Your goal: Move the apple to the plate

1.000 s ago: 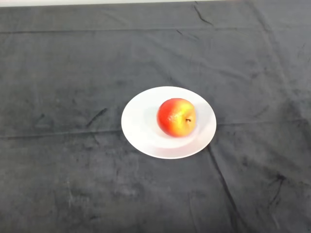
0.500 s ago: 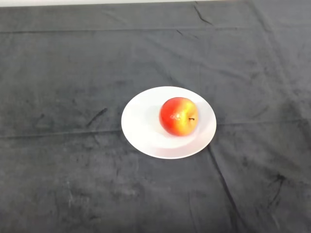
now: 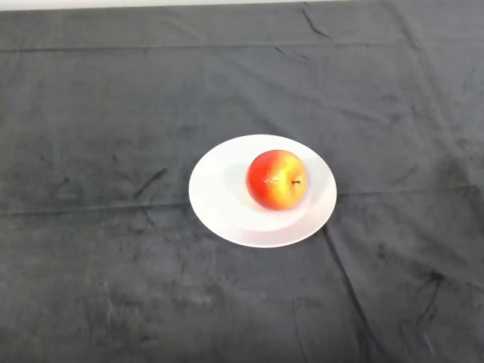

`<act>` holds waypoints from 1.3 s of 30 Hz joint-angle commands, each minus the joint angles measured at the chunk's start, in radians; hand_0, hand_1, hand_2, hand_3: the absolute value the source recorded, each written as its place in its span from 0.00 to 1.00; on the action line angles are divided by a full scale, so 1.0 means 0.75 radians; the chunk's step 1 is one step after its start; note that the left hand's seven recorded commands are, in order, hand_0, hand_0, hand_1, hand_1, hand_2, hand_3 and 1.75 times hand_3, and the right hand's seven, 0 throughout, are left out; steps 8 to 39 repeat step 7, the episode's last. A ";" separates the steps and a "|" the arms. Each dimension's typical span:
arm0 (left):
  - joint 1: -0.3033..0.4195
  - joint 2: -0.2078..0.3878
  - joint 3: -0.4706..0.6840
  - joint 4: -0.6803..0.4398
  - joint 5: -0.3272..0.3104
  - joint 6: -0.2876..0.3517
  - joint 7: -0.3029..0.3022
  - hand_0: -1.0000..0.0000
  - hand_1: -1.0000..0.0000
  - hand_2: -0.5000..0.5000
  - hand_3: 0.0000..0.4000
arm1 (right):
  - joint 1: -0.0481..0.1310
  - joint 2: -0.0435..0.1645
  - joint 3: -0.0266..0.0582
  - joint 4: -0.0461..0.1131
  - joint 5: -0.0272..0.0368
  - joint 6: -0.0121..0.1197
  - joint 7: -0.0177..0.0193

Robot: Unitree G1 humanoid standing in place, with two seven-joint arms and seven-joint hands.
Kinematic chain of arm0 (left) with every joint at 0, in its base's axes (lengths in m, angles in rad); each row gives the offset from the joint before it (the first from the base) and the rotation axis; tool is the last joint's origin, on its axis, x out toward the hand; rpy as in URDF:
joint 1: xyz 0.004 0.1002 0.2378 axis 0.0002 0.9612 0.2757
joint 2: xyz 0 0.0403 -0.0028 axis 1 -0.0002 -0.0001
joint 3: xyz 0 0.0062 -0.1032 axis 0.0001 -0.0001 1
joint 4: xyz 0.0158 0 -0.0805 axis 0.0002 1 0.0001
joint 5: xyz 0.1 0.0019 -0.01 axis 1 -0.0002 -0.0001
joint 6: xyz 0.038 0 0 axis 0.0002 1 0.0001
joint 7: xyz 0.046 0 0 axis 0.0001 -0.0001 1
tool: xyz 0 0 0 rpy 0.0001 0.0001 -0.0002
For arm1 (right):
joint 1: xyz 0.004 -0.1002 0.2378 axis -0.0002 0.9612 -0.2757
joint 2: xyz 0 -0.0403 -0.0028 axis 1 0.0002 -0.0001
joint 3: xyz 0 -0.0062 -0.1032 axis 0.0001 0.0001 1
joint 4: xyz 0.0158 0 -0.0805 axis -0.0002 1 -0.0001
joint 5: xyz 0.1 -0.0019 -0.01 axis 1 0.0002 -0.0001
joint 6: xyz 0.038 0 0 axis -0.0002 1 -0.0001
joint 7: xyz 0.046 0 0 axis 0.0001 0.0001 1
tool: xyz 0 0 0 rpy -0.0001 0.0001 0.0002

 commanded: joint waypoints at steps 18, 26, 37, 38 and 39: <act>-0.063 0.067 0.039 0.032 0.001 -0.021 -0.011 1.00 1.00 0.50 0.00 | -0.008 -0.036 -0.001 0.014 -0.0048 -0.008 -0.0097; -0.063 0.067 0.039 0.032 0.001 -0.021 -0.011 1.00 1.00 0.50 0.00 | -0.008 -0.036 -0.001 0.014 -0.0048 -0.008 -0.0097; -0.063 0.067 0.039 0.032 0.001 -0.021 -0.011 1.00 1.00 0.50 0.00 | -0.008 -0.036 -0.001 0.014 -0.0048 -0.008 -0.0097; -0.063 0.067 0.039 0.032 0.001 -0.021 -0.011 1.00 1.00 0.50 0.00 | -0.008 -0.036 -0.001 0.014 -0.0048 -0.008 -0.0097; -0.063 0.067 0.039 0.032 0.001 -0.021 -0.011 1.00 1.00 0.50 0.00 | -0.008 -0.036 -0.001 0.014 -0.0048 -0.008 -0.0097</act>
